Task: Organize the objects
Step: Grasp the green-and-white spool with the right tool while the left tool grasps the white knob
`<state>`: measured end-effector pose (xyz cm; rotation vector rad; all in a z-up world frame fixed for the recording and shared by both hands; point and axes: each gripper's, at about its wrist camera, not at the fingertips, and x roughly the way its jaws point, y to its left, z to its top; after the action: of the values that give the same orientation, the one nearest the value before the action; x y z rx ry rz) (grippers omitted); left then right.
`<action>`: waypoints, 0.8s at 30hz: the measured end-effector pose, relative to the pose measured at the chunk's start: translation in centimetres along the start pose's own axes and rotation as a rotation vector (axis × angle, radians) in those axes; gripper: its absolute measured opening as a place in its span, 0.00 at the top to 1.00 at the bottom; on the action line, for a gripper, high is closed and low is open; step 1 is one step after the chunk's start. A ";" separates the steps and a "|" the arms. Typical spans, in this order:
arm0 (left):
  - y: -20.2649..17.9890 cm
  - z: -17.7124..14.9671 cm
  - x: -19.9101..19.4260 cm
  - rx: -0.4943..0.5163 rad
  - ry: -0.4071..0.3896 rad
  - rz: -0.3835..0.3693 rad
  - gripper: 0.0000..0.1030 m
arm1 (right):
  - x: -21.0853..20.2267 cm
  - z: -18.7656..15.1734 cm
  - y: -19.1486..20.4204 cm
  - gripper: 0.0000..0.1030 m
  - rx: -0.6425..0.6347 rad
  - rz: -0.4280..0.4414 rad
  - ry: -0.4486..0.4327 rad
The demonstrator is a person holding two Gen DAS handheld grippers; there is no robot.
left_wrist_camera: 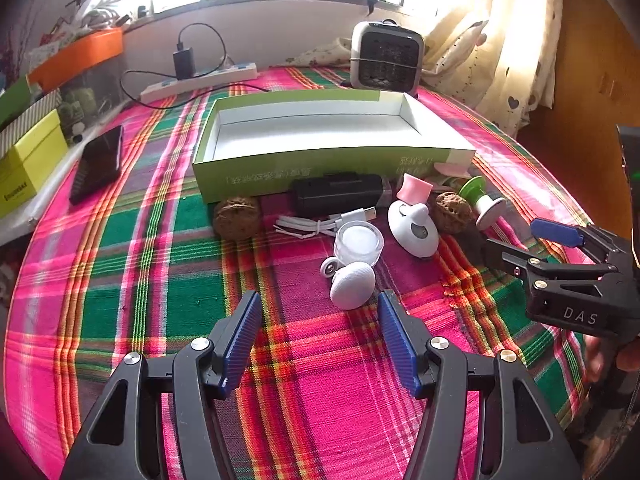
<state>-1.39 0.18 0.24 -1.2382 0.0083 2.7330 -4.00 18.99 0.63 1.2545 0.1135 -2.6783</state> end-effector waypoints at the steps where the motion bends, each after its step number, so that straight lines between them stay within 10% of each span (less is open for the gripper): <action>1: 0.0 0.1 0.1 0.001 0.000 0.001 0.43 | 0.2 0.2 0.1 0.16 -0.008 -0.004 0.000; 24: 1.1 1.0 1.0 0.006 0.007 0.037 0.43 | 2.1 2.5 0.3 0.33 -0.031 0.007 0.029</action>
<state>-2.97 -0.74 0.11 -1.2588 0.0406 2.7572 -7.15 18.06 0.67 1.2831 0.1535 -2.6426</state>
